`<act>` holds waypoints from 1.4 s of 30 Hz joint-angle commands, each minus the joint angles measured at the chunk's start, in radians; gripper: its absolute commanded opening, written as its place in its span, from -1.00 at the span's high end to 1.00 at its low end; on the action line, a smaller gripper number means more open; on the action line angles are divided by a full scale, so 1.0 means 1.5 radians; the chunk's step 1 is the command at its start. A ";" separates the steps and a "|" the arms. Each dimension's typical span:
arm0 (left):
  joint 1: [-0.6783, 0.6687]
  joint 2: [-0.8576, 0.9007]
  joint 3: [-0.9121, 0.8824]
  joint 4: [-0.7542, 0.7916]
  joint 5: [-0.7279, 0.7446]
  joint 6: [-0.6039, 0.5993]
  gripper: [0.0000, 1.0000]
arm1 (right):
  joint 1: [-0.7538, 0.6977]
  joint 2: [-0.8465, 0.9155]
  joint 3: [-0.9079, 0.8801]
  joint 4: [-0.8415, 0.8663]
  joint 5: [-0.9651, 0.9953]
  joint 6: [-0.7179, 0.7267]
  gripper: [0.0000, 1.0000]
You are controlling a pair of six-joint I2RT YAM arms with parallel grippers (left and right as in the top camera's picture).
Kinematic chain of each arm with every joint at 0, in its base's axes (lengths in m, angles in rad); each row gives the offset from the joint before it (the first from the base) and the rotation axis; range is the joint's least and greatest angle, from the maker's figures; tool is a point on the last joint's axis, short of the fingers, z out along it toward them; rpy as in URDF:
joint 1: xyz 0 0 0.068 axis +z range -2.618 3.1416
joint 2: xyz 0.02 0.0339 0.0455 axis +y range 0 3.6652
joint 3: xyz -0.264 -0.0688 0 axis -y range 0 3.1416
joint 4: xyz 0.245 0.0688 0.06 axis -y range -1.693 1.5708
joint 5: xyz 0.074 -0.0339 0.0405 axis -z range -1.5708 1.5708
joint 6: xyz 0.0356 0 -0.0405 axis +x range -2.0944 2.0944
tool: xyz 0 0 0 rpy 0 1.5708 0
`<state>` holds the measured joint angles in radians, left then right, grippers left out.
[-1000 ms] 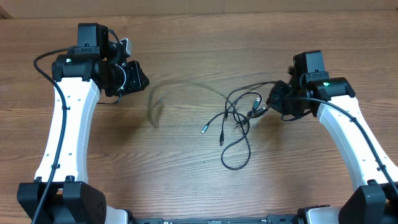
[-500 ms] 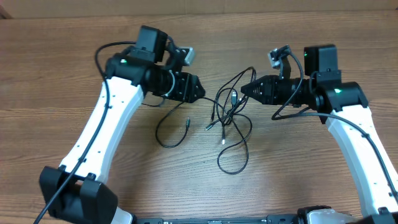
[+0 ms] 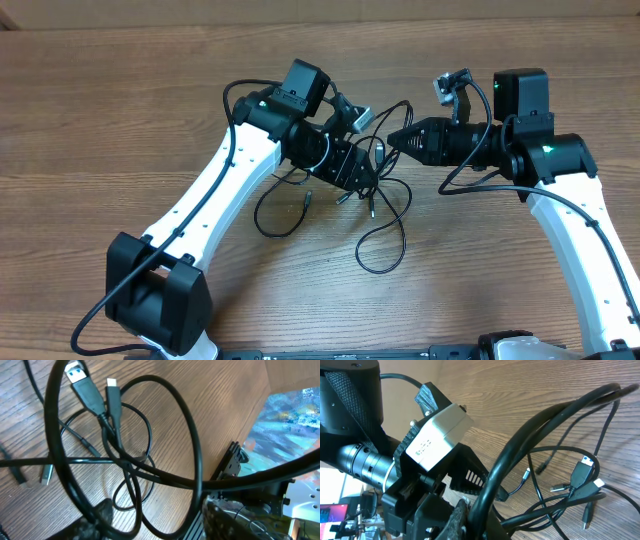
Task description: Untangle cables
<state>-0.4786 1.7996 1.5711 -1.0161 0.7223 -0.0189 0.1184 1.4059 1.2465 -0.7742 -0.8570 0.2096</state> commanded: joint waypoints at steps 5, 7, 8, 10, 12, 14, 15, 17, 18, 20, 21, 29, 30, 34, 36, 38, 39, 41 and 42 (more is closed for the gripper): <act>-0.009 0.008 0.002 -0.002 -0.020 0.018 0.91 | -0.001 -0.010 0.020 0.007 -0.013 0.002 0.92; -0.008 0.008 0.002 -0.008 -0.042 0.014 0.92 | -0.001 -0.010 0.020 0.006 -0.009 0.002 0.92; -0.004 0.008 0.002 -0.013 -0.064 0.012 0.92 | -0.001 -0.010 0.020 0.001 0.009 0.009 0.92; 0.012 0.004 0.002 -0.029 -0.101 0.008 0.92 | -0.001 -0.010 0.020 -0.027 0.094 0.038 0.92; 0.053 -0.010 0.002 -0.056 -0.142 0.008 0.92 | -0.002 -0.010 0.020 -0.093 0.288 0.114 0.92; 0.119 -0.036 0.002 -0.079 -0.168 0.008 0.92 | -0.002 -0.010 0.020 -0.182 0.510 0.223 0.92; 0.149 -0.048 0.002 -0.087 -0.170 0.009 0.92 | -0.002 -0.010 0.020 -0.209 0.574 0.254 0.92; 0.218 -0.071 0.002 -0.101 -0.169 0.011 0.92 | -0.002 -0.010 0.020 -0.249 0.665 0.282 0.92; 0.252 -0.081 0.002 -0.106 -0.165 0.011 0.92 | -0.002 -0.010 0.020 -0.257 0.681 0.282 0.92; 0.302 -0.094 0.002 -0.108 -0.140 0.011 0.92 | -0.002 -0.010 0.020 -0.258 0.683 0.281 0.92; 0.329 -0.099 0.002 -0.108 -0.111 0.011 0.92 | -0.002 -0.010 0.020 -0.258 0.683 0.281 0.92; 0.377 -0.101 0.002 -0.109 -0.011 0.028 0.90 | -0.002 -0.010 0.020 -0.249 0.648 0.271 0.93; 0.367 -0.101 0.002 -0.108 -0.011 0.028 0.85 | -0.001 -0.010 0.020 -0.235 0.604 0.247 0.92; 0.318 -0.101 0.002 -0.102 -0.016 0.028 0.74 | -0.001 -0.010 0.020 -0.131 0.312 0.063 0.92; 0.291 -0.101 0.002 -0.101 -0.019 0.028 0.74 | -0.001 -0.010 0.020 -0.074 0.162 0.003 0.92; 0.262 -0.101 0.002 -0.099 -0.030 0.028 0.73 | -0.001 -0.010 0.020 -0.010 0.042 -0.007 0.92; 0.249 -0.101 0.002 -0.098 -0.037 0.028 0.73 | -0.001 -0.010 0.020 0.026 -0.013 -0.006 0.92; 0.214 -0.101 0.002 -0.096 -0.041 0.028 0.72 | -0.001 -0.011 0.020 0.103 -0.112 0.012 0.92; 0.191 -0.101 0.002 -0.089 -0.043 0.026 0.72 | -0.001 -0.014 0.020 0.143 -0.139 0.043 0.92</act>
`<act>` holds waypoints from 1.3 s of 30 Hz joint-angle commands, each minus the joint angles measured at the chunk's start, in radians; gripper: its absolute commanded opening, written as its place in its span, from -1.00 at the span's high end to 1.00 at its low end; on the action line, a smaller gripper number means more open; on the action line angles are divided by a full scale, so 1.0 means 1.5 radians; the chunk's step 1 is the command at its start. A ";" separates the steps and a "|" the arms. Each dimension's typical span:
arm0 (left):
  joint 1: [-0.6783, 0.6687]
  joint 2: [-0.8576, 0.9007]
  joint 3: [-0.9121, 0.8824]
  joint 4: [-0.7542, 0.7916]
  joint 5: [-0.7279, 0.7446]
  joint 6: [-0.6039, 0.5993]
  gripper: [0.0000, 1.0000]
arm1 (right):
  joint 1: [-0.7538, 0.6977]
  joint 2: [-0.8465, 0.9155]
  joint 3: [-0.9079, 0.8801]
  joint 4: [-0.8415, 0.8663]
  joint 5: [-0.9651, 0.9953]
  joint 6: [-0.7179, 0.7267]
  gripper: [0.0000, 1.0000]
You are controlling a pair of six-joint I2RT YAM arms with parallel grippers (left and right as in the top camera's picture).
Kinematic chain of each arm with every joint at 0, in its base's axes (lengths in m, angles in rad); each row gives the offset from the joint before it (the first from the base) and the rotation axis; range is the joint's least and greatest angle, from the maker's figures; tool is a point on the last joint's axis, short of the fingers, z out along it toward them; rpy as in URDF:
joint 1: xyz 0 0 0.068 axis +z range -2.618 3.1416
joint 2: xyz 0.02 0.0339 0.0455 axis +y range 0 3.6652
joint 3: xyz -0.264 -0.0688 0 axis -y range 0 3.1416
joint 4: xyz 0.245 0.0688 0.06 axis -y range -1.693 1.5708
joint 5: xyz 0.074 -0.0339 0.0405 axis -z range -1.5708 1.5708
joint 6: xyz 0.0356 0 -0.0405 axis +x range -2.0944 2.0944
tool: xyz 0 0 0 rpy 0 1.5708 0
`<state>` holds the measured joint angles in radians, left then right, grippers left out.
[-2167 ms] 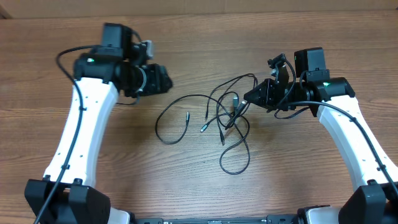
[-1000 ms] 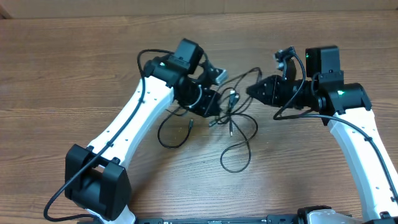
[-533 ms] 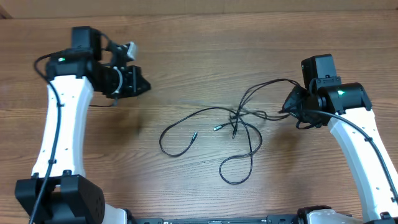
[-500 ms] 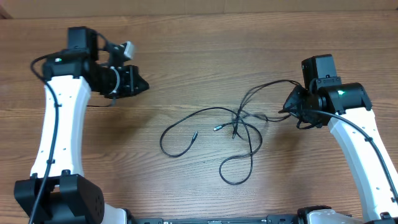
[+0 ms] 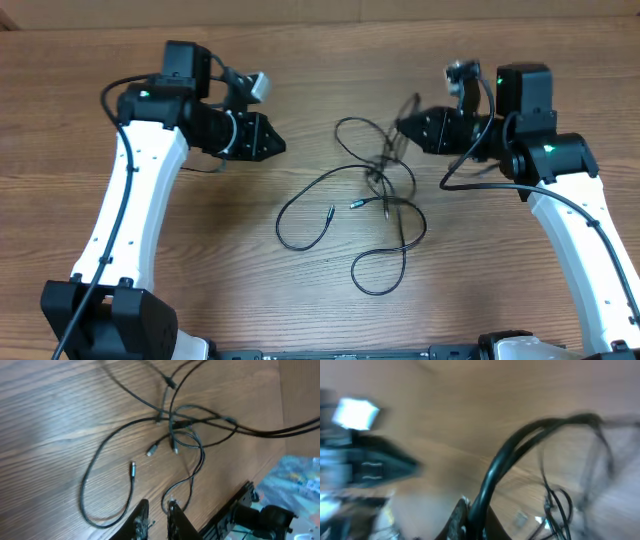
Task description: Untangle cables
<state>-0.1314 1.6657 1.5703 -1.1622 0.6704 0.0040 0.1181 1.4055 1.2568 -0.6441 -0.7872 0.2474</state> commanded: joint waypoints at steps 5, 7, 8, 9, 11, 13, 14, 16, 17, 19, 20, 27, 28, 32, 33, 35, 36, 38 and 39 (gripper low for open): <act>-0.101 -0.008 0.002 0.051 -0.021 -0.009 0.66 | -0.001 -0.026 0.013 0.158 -0.224 0.100 0.92; -0.119 -0.002 0.002 0.066 -0.057 -0.042 0.64 | -0.001 -0.026 0.013 0.159 -0.223 0.106 0.92; -0.124 0.002 0.002 0.067 -0.078 -0.055 0.63 | -0.001 -0.026 0.013 0.159 -0.218 0.116 0.92; -0.128 0.005 0.002 0.067 -0.087 -0.063 0.63 | -0.001 -0.026 0.013 0.159 -0.208 0.127 0.92; -0.133 0.012 0.002 0.067 -0.088 -0.104 0.62 | -0.001 -0.026 0.013 0.159 -0.164 0.172 0.92; -0.135 0.021 0.002 0.064 -0.100 -0.161 0.61 | -0.001 -0.026 0.013 0.158 -0.117 0.232 0.92; -0.136 0.028 0.002 0.059 -0.112 -0.201 0.57 | -0.001 -0.026 0.013 0.157 -0.093 0.284 0.92; -0.140 0.046 0.002 0.054 -0.110 -0.233 0.53 | -0.001 -0.026 0.013 0.163 -0.092 0.330 0.92; -0.143 0.053 0.002 0.054 -0.104 -0.233 0.52 | -0.001 -0.027 0.013 0.166 -0.092 0.343 0.92; -0.150 0.072 0.002 0.056 -0.084 -0.232 0.46 | -0.001 -0.029 0.013 0.170 -0.091 0.344 0.92; -0.158 0.083 0.002 0.061 -0.071 -0.226 0.40 | -0.001 -0.031 0.013 0.170 -0.091 0.344 0.92; -0.201 0.155 0.002 0.115 -0.063 -0.214 0.43 | -0.001 -0.035 0.013 0.175 -0.100 0.347 0.92; -0.206 0.159 0.002 0.129 -0.068 -0.214 0.44 | -0.001 -0.035 0.013 0.174 -0.101 0.349 0.92; -0.202 0.161 0.002 0.121 -0.149 -0.215 0.92 | -0.001 -0.035 0.013 0.162 -0.101 0.348 0.92; -0.195 0.160 0.002 0.110 -0.174 -0.221 0.92 | -0.001 -0.035 0.013 0.149 -0.097 0.346 0.92; -0.179 0.157 0.002 0.094 -0.219 -0.232 0.92 | -0.001 -0.035 0.013 0.102 -0.060 0.331 0.92; -0.165 0.150 0.002 0.083 -0.245 -0.232 0.91 | -0.001 -0.035 0.013 0.060 -0.016 0.319 0.92; -0.142 0.136 0.002 0.066 -0.284 -0.229 0.91 | -0.001 -0.035 0.013 -0.017 0.084 0.299 0.92; -0.129 0.127 0.002 0.060 -0.301 -0.227 0.91 | -0.001 -0.035 0.013 -0.054 0.139 0.287 0.92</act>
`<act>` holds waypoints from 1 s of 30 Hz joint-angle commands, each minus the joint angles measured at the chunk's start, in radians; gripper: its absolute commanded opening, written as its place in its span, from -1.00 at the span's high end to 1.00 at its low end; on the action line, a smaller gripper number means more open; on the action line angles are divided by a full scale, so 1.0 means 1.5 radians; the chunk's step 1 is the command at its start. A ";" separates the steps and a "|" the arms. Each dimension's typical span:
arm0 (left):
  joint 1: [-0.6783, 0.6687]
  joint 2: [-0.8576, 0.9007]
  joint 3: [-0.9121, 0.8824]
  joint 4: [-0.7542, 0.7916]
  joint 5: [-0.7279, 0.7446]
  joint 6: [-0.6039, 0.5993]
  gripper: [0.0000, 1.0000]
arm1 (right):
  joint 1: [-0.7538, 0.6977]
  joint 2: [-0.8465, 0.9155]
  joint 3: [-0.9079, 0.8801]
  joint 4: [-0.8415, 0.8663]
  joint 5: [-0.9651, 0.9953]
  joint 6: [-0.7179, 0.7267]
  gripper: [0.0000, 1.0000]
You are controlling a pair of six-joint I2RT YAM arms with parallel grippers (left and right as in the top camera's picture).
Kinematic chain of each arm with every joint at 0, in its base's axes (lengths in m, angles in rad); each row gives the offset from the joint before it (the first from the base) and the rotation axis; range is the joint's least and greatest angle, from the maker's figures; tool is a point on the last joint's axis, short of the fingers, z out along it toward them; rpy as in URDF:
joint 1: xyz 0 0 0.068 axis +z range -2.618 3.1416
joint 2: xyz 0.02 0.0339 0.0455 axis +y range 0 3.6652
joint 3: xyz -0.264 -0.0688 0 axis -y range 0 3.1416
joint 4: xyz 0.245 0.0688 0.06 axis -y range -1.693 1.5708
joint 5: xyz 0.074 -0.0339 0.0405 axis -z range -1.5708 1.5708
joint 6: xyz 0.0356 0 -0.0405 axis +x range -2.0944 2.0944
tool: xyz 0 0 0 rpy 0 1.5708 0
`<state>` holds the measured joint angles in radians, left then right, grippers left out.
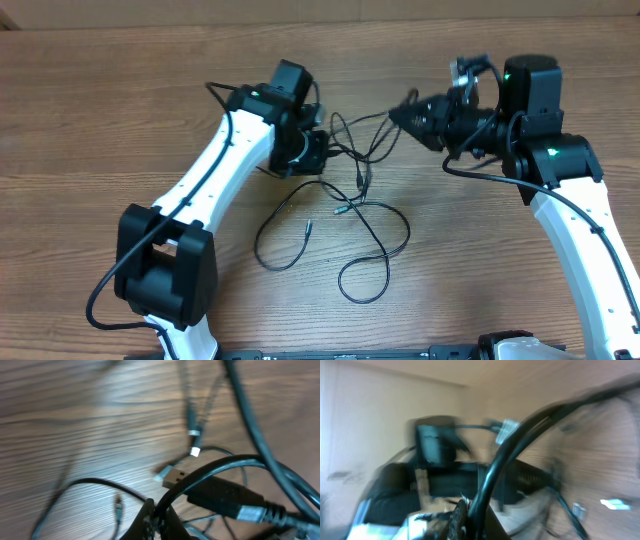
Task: Untangle cables
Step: 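Pull the left gripper far left, stretching one cable out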
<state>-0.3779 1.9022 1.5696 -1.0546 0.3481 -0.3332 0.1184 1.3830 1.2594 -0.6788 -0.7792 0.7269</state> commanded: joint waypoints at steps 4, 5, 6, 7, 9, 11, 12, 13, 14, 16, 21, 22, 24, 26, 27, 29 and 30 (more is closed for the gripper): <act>0.129 -0.108 0.003 -0.024 -0.110 0.013 0.92 | -0.001 -0.019 0.011 -0.200 0.436 -0.032 0.92; 0.150 -0.125 0.003 -0.023 -0.109 0.013 0.92 | -0.001 -0.019 0.011 -0.222 0.482 -0.032 0.92; 0.172 -0.144 0.003 -0.024 -0.109 0.013 0.92 | -0.001 -0.020 0.011 -0.240 0.520 -0.032 0.92; 0.197 -0.163 0.003 -0.023 -0.102 0.013 0.92 | -0.001 -0.019 0.011 -0.257 0.558 -0.032 0.92; 0.233 -0.191 0.003 -0.022 -0.079 0.013 0.92 | -0.001 -0.019 0.011 -0.272 0.592 -0.032 0.92; 0.272 -0.218 0.003 -0.020 -0.042 0.013 0.92 | -0.001 -0.019 0.011 -0.278 0.607 -0.032 0.92; 0.288 -0.228 0.003 -0.017 -0.015 0.013 0.92 | -0.001 -0.019 0.011 -0.279 0.606 -0.032 0.92; 0.302 -0.236 0.003 -0.014 0.018 0.013 0.92 | -0.001 -0.019 0.011 -0.279 0.606 -0.032 0.92; 0.313 -0.241 0.003 -0.010 0.044 0.013 0.92 | -0.001 -0.019 0.011 -0.280 0.606 -0.032 0.92; 0.323 -0.244 0.003 -0.004 0.070 0.013 0.92 | -0.001 -0.019 0.011 -0.282 0.606 -0.032 0.92; 0.331 -0.245 0.004 0.016 0.078 0.035 0.92 | -0.001 -0.019 0.011 -0.293 0.640 -0.037 0.92; 0.343 -0.245 0.019 0.017 0.077 0.050 0.92 | -0.001 -0.019 0.011 -0.302 0.668 -0.036 0.92; 0.371 -0.245 0.054 0.010 0.075 0.058 0.92 | -0.001 -0.019 0.011 -0.313 0.695 -0.036 0.92; 0.405 -0.245 0.105 0.002 0.075 0.058 0.92 | -0.001 -0.019 0.011 -0.318 0.709 -0.036 0.92; 0.418 -0.245 0.128 0.000 0.075 0.058 0.92 | -0.001 -0.019 0.011 -0.319 0.712 -0.036 0.92; 0.441 -0.245 0.171 -0.005 0.075 0.057 0.92 | -0.001 -0.019 0.011 -0.319 0.717 -0.036 0.92; 0.454 -0.245 0.201 -0.006 0.076 0.057 0.92 | -0.001 -0.019 0.011 -0.319 0.716 -0.036 0.92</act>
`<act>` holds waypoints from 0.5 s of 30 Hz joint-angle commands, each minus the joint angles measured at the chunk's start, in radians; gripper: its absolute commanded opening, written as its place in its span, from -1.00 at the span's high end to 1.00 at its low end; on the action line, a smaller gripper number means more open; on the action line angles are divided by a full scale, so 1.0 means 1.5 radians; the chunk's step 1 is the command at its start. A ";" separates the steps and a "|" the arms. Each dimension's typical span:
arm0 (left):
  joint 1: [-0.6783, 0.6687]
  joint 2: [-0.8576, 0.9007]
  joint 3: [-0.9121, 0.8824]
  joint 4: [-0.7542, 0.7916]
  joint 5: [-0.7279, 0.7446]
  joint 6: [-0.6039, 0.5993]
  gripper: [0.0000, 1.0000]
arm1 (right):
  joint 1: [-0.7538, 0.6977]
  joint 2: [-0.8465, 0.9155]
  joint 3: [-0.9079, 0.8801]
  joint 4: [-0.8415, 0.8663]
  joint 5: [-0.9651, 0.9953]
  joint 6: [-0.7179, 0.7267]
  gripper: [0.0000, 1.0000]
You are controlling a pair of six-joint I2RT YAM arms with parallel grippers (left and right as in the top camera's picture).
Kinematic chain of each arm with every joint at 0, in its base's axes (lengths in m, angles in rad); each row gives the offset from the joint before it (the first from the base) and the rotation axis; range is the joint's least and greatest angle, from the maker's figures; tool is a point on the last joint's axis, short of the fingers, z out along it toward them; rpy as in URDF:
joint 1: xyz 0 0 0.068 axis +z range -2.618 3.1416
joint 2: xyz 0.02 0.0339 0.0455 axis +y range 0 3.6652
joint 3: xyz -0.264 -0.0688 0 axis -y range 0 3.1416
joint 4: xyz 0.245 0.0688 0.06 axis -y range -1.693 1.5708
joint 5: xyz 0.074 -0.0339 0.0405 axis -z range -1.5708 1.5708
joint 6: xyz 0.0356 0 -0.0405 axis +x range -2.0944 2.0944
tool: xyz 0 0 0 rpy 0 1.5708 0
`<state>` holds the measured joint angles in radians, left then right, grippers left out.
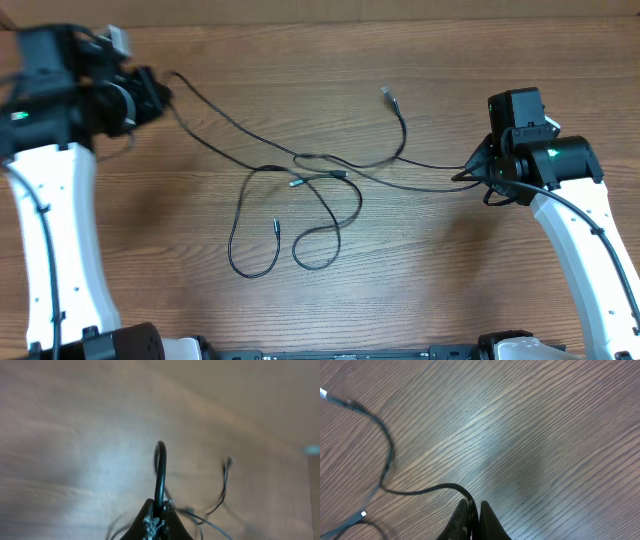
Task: Untangle cables
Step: 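Pull the left gripper far left, stretching one cable out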
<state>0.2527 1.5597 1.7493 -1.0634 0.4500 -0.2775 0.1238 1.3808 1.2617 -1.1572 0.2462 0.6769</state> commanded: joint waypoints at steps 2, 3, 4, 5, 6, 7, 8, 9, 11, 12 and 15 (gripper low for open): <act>0.049 -0.017 0.137 0.001 0.008 0.011 0.92 | -0.005 -0.018 0.010 0.001 0.033 -0.003 0.92; 0.051 -0.017 0.161 0.002 0.010 0.005 0.92 | -0.005 -0.018 0.010 0.001 0.033 -0.003 0.92; 0.051 -0.017 0.185 0.003 0.013 0.000 0.92 | -0.005 -0.018 0.010 0.001 0.033 -0.003 0.92; 0.050 -0.017 0.214 0.008 0.025 -0.001 0.92 | -0.005 -0.018 0.010 0.000 0.033 -0.003 0.92; 0.050 -0.017 0.229 0.012 0.035 -0.006 0.92 | -0.005 -0.018 0.010 0.000 0.033 -0.003 0.92; 0.050 -0.017 0.258 0.027 0.069 -0.024 0.92 | -0.005 -0.018 0.010 0.000 0.032 -0.003 0.92; 0.050 -0.017 0.277 0.041 0.103 -0.038 0.92 | -0.005 -0.018 0.010 0.000 0.032 -0.003 0.92; 0.050 -0.017 0.290 0.056 0.129 -0.050 0.92 | -0.005 -0.018 0.010 0.000 0.032 -0.003 0.92; 0.050 -0.017 0.324 0.108 0.206 -0.096 0.92 | -0.005 -0.018 0.010 0.000 0.032 -0.003 0.92; 0.050 -0.017 0.333 0.132 0.232 -0.117 0.92 | -0.005 -0.018 0.010 -0.001 0.032 -0.003 0.92; 0.050 -0.017 0.341 0.168 0.223 -0.134 0.92 | -0.005 -0.018 0.010 -0.001 0.032 -0.003 0.92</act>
<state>0.3271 1.5509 2.2349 -0.8288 0.7300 -0.4206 0.1238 1.3788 1.2617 -1.1606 0.2771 0.6765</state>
